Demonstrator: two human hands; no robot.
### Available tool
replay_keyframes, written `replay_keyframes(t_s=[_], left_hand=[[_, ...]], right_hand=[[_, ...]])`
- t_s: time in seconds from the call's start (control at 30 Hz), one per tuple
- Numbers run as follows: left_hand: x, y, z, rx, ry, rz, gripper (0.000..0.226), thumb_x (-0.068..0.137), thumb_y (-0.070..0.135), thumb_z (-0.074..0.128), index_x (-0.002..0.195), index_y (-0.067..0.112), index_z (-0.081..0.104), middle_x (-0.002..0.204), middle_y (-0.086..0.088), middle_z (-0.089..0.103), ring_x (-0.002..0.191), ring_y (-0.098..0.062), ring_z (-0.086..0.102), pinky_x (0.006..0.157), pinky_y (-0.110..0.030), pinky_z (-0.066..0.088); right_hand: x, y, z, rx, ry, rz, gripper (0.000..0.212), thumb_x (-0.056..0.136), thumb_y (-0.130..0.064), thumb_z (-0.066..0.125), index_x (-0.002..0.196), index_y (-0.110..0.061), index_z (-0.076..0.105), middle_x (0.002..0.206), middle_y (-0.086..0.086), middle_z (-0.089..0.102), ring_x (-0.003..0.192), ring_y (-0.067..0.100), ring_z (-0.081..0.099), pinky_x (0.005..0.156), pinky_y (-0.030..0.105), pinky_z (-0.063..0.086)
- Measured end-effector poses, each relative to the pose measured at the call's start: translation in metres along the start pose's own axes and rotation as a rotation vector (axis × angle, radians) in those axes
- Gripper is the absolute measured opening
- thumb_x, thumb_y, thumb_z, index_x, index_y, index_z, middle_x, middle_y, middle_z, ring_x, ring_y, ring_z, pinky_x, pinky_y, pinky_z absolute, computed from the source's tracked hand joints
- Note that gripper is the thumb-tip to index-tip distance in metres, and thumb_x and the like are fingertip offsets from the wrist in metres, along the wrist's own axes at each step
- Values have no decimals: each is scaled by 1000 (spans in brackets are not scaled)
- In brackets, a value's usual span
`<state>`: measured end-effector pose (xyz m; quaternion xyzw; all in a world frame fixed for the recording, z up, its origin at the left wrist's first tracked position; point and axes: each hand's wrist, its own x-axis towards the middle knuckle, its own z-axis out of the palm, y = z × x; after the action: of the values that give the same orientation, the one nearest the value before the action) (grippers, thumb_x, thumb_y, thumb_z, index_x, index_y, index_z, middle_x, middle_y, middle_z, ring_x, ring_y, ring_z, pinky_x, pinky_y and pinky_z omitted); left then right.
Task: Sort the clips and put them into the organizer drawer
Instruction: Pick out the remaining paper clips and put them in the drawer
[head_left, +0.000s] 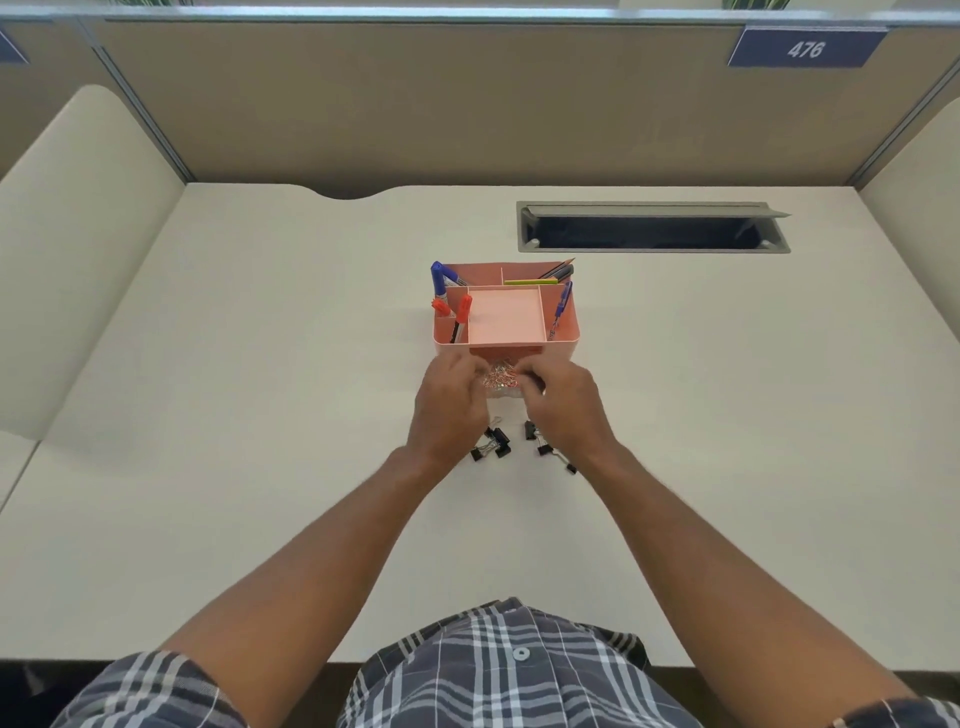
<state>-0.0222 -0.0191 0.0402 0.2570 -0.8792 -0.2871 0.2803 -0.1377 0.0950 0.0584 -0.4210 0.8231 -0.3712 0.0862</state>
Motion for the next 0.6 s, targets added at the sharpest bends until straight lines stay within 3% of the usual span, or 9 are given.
replay_keyframes(t_s=[0.1,0.23,0.4,0.6], left_hand=[[-41,-19,1,49,-26,-91,28,73,-7,55,95,9,63,94,-4,56,90,-22,54,79,-29,46],[-82,-39,7,176,-220,-172,38,72,4,66,109,6,66,103,-9,55,96,-30,54,83,-41,50],[-92,-43,6,203,-253,-194,15,82,7,68,96,7,69,97,-8,57,90,-29,52,78,-38,49],[-90,-46,5,177,-217,-259,5,89,15,62,92,11,65,91,-3,59,89,-24,50,77,-28,39]], right_hand=[[-26,10,16,-55,-121,-12,16,87,-9,58,97,-15,69,94,-1,67,81,15,57,75,34,50],[-50,21,44,-203,-332,-75,38,84,0,54,119,-13,63,123,2,59,103,28,54,81,43,51],[-60,30,59,-286,-380,-82,29,79,6,53,102,-9,62,106,4,60,97,29,52,81,41,48],[-59,30,44,-204,-312,36,15,86,-11,59,101,-9,59,104,4,54,95,23,51,78,33,43]])
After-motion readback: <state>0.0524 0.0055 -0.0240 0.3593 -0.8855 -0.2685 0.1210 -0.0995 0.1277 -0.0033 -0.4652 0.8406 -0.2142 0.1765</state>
